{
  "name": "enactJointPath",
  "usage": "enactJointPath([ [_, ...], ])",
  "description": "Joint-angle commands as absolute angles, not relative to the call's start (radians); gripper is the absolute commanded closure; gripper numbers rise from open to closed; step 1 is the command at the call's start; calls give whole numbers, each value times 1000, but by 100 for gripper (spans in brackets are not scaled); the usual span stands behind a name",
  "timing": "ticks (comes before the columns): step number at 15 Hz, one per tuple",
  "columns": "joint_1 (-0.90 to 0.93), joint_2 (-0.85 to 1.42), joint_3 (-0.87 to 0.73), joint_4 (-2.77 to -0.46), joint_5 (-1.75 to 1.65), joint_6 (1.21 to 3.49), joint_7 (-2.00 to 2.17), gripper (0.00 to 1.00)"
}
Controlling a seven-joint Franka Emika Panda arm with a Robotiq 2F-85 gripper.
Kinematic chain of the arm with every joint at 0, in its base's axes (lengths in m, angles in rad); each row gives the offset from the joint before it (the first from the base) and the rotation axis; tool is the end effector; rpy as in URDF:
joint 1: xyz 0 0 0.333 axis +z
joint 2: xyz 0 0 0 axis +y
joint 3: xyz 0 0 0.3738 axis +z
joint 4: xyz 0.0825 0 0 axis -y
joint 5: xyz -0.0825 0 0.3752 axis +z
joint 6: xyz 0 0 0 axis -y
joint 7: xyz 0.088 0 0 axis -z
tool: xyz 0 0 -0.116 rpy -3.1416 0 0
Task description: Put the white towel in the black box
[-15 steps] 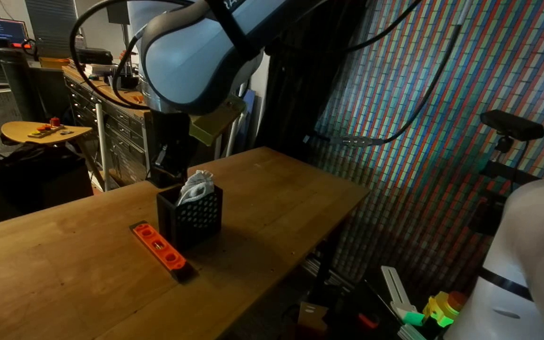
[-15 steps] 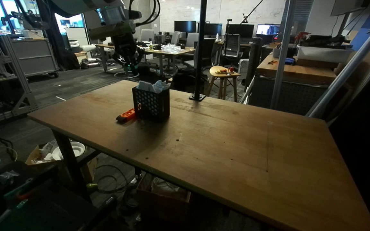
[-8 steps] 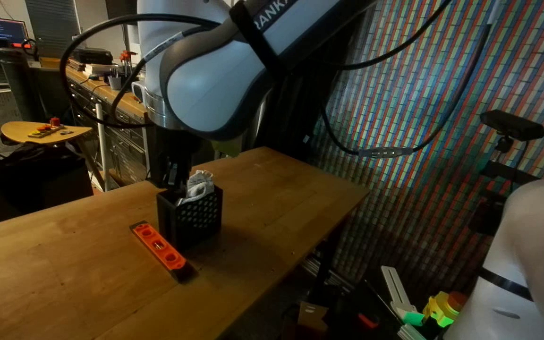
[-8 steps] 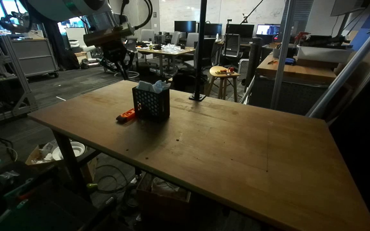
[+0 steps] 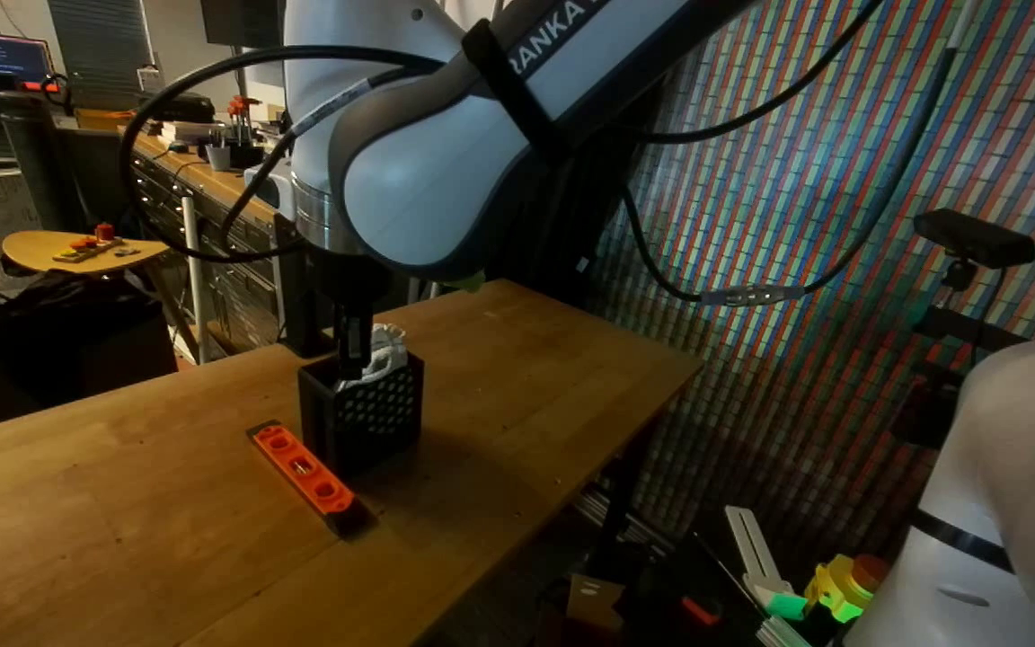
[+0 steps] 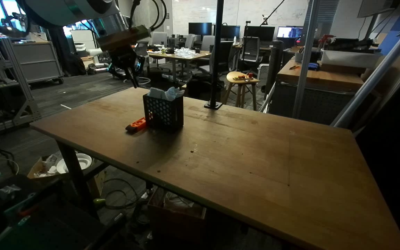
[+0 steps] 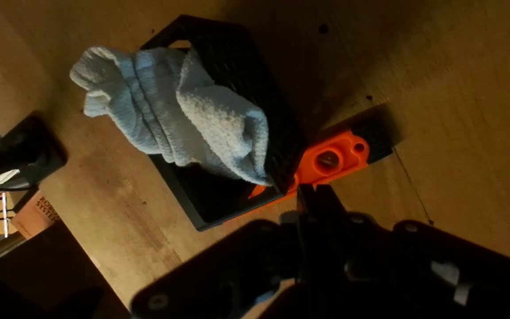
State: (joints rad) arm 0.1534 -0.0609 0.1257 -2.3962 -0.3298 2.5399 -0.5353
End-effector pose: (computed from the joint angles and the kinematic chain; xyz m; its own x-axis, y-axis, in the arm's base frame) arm 0.4770 0.1396 0.4147 0.4782 0.8780 0.0222 0.8365 -0.4630 0.2932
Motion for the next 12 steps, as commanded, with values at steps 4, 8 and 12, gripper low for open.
enactJointPath([
  [4,118,-62,82,-2388,-325,2566,-696,91],
  [8,100,-52,62,-2372,-319,2564,-753,64],
  [12,94,-47,60,-2361,-314,2561,-777,36],
])
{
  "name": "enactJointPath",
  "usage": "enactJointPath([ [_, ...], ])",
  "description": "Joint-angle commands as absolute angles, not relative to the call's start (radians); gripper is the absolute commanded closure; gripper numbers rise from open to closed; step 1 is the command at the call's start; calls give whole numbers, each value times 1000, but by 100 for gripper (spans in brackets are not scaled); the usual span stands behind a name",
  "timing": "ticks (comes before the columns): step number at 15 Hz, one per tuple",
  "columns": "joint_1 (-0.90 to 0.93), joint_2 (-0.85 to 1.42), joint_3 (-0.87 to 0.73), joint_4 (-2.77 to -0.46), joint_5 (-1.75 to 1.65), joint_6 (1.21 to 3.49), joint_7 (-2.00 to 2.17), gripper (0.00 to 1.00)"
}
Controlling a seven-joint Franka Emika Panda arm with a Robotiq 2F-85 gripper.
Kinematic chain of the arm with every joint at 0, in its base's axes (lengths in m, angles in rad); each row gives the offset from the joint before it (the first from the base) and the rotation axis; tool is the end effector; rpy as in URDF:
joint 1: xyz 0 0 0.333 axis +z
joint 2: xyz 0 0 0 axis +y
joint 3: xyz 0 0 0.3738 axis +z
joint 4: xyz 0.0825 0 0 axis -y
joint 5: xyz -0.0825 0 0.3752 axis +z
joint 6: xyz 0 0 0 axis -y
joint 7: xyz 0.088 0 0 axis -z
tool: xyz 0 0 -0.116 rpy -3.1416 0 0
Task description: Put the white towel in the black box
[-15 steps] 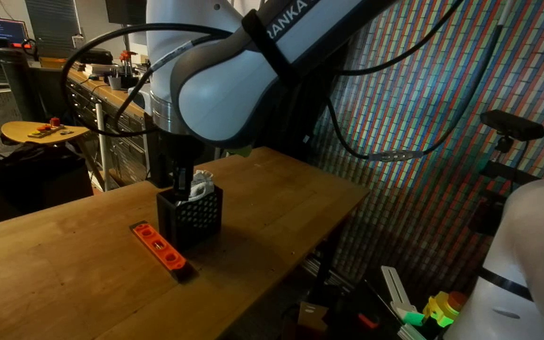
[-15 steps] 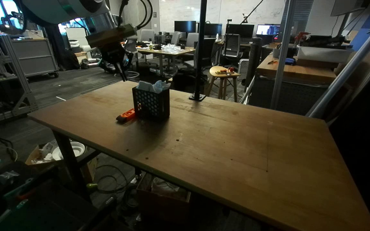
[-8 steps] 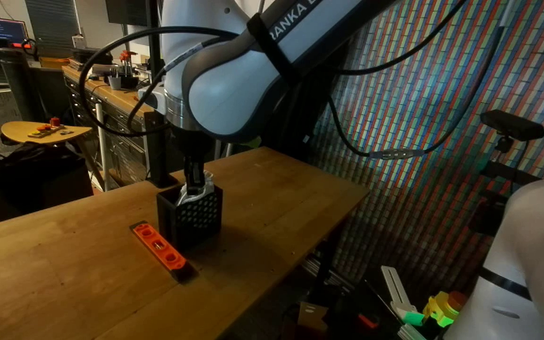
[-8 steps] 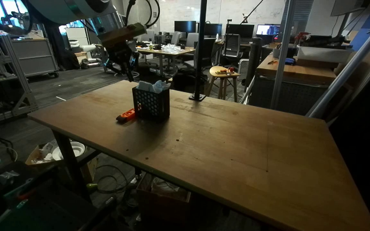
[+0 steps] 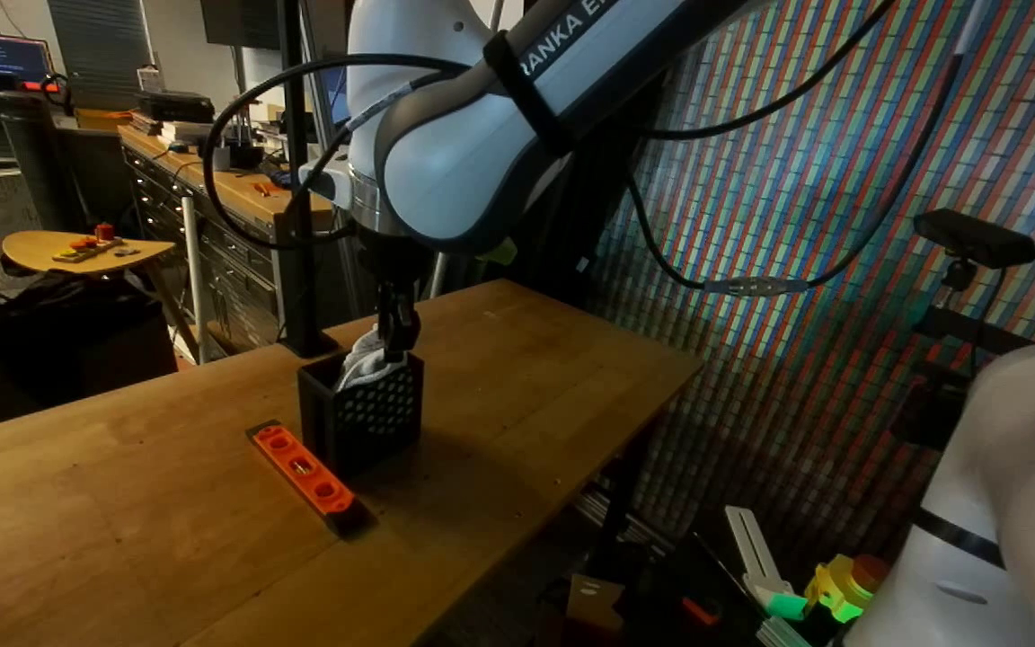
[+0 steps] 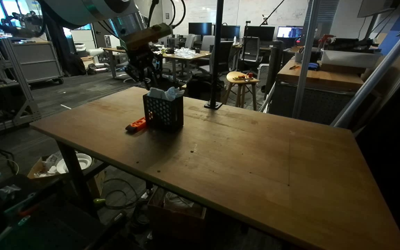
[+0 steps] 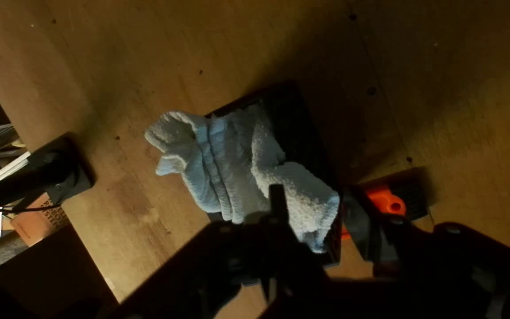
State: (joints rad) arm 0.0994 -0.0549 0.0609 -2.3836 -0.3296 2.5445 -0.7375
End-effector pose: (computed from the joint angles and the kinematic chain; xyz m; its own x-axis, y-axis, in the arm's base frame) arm 0.4947 0.0827 0.4179 0.4106 0.9114 -0.0264 0.8736 -0.3849 0.2979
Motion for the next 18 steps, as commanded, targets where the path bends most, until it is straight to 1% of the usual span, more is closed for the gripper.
enactJointPath([
  [1,94,-47,60,-2362,-313,2563,-778,27],
  [3,95,-46,60,-2370,-305,2572,-779,14],
  [4,95,-43,61,-2373,-301,2577,-778,5],
  [5,95,-41,61,-2374,-299,2580,-777,1],
  [12,91,1,64,-2366,-283,2621,-791,0],
  [13,91,7,64,-2365,-280,2625,-793,1],
  [14,90,14,65,-2364,-274,2632,-796,26],
  [15,89,19,66,-2364,-270,2636,-798,26],
  [18,87,32,68,-2364,-256,2648,-805,49],
])
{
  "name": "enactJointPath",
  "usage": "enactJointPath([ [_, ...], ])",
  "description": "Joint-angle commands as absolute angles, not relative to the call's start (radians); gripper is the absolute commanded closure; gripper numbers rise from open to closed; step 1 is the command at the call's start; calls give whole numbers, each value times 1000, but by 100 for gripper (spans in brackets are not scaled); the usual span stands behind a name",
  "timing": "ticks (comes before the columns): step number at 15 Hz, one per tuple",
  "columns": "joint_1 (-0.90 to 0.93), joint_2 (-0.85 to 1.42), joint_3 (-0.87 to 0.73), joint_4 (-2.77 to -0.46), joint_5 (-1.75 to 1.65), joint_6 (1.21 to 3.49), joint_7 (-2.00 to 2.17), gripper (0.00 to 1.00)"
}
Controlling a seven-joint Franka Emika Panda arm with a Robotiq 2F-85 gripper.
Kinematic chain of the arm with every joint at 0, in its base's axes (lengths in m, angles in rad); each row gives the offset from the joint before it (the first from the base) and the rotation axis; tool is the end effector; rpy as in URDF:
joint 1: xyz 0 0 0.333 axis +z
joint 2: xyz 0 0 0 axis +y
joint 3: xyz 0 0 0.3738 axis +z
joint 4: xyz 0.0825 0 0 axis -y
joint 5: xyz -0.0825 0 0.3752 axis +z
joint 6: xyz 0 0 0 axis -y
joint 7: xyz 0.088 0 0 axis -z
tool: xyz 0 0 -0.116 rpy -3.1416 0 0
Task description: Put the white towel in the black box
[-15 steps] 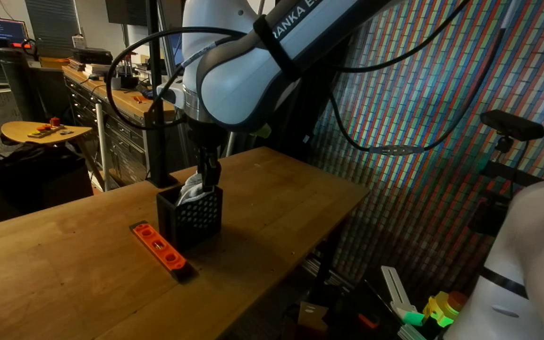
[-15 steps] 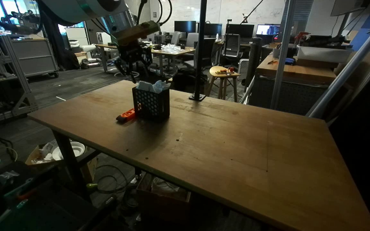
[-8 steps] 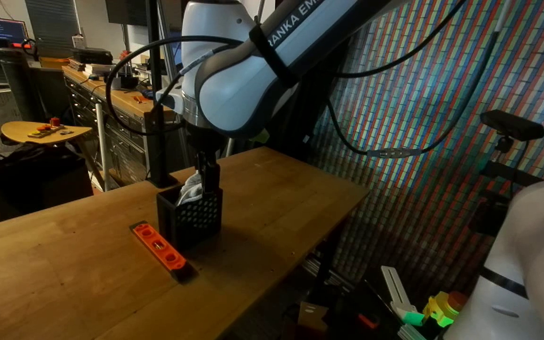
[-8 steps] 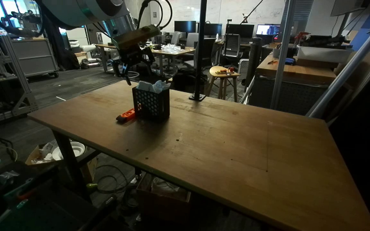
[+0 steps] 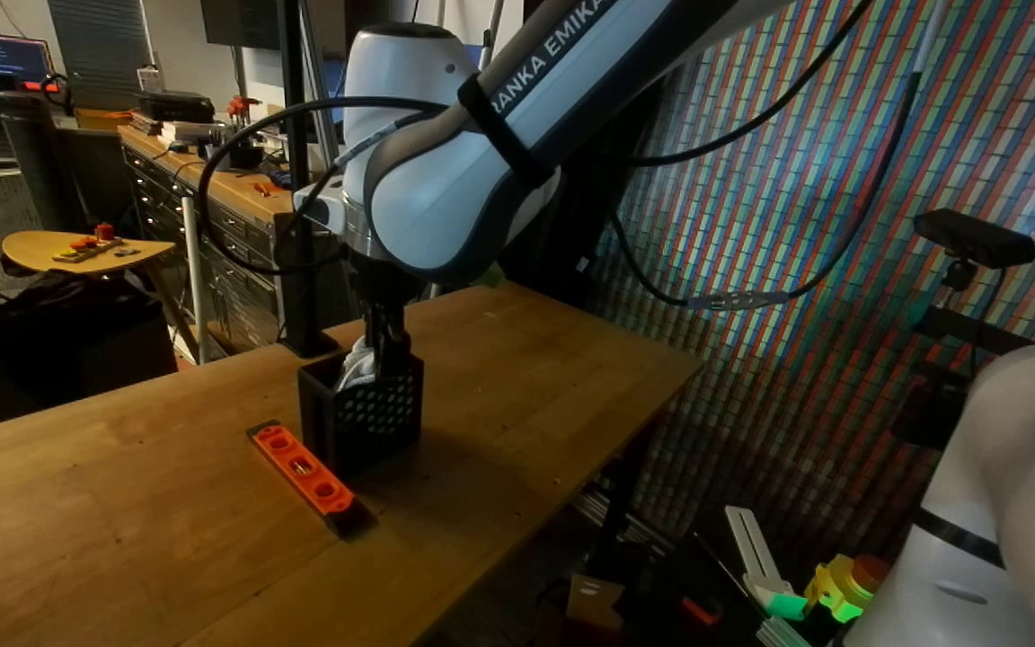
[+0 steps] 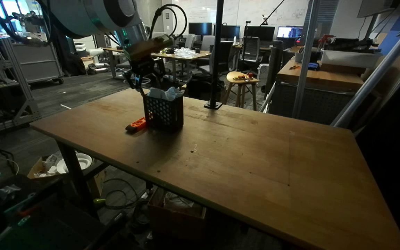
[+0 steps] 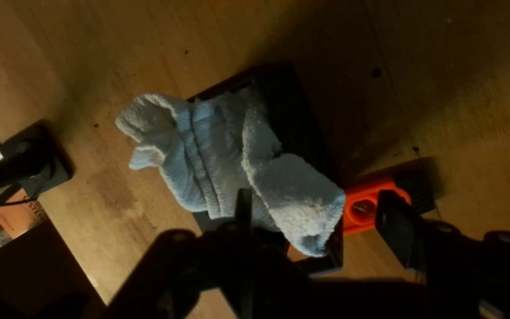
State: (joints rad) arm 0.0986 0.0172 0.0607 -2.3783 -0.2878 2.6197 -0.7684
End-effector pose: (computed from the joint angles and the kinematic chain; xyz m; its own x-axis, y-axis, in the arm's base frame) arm 0.5079 0.0868 0.3918 0.3968 0.9179 0.0095 0.8813 -0.3838 0.2757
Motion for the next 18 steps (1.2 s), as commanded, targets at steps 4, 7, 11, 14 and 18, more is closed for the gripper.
enactJointPath([
  [4,84,41,68,-2350,-264,2637,-805,80],
  [7,81,50,68,-2330,-269,2629,-805,93],
  [11,80,70,70,-2297,-275,2623,-807,91],
  [14,84,120,80,-2269,-269,2636,-812,91],
  [18,79,200,100,-2230,-265,2645,-826,92],
])
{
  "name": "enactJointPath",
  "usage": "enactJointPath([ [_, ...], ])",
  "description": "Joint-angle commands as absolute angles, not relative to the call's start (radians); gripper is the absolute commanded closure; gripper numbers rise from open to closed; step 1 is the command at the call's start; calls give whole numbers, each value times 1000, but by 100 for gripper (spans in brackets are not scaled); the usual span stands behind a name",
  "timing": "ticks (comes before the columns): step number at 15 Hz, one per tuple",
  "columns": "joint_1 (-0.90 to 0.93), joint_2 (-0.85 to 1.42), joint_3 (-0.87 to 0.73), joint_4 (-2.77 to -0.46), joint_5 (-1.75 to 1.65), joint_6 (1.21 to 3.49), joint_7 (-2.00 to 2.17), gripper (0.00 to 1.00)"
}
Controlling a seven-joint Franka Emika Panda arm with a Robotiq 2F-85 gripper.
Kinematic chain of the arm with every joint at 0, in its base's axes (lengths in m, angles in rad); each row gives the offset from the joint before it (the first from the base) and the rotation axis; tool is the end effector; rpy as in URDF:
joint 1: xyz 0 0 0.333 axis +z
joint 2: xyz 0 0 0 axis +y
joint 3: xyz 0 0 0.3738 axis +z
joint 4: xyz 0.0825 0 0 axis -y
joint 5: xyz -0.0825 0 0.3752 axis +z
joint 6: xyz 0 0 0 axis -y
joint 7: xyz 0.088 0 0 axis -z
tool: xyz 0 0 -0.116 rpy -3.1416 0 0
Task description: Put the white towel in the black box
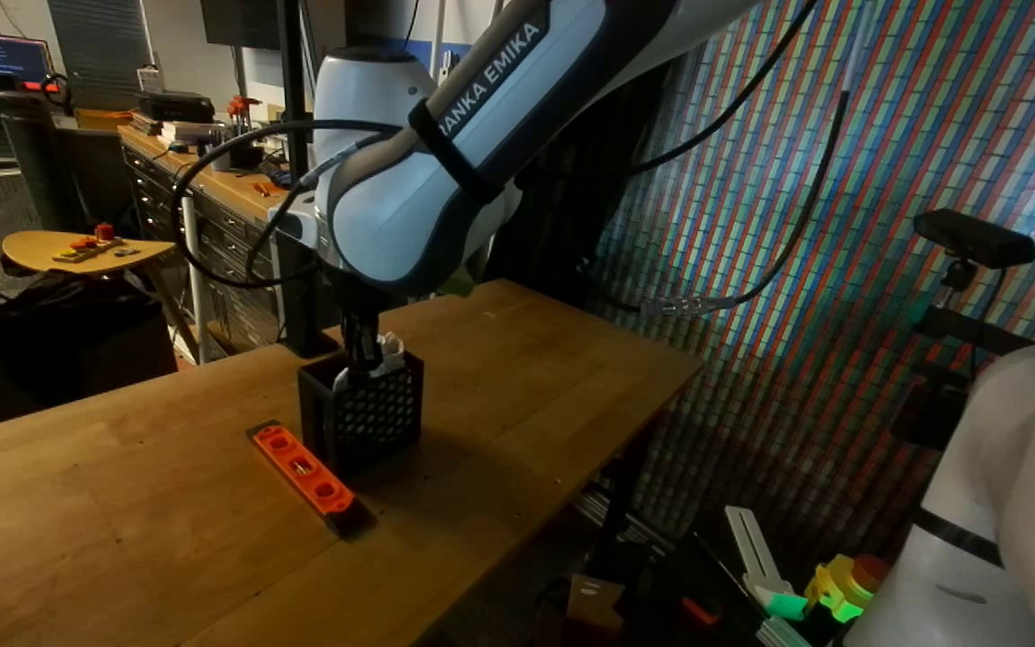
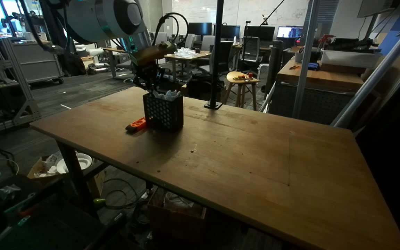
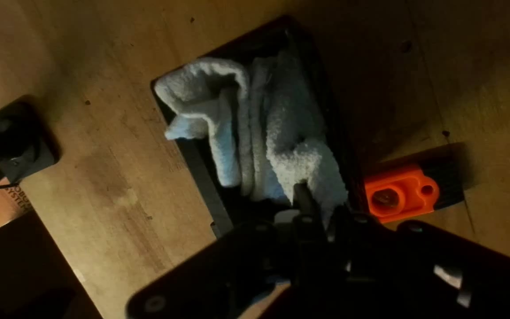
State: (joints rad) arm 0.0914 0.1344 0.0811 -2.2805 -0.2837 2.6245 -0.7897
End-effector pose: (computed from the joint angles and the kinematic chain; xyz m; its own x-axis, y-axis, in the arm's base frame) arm 0.5434 0.0993 0.3714 0.3683 0.9297 0.0077 0.8977 -0.3578 0.2572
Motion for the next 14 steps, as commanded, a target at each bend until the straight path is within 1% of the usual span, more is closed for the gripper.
enactJointPath([
  [1,76,217,105,-2221,-262,2645,-831,91],
  [6,51,284,124,-2181,-229,2646,-857,91],
  [9,39,284,137,-2177,-189,2638,-868,91],
  [11,36,272,141,-2182,-163,2622,-860,89],
  [12,39,262,139,-2184,-158,2604,-843,66],
  [14,61,237,119,-2180,-176,2538,-754,62],
])
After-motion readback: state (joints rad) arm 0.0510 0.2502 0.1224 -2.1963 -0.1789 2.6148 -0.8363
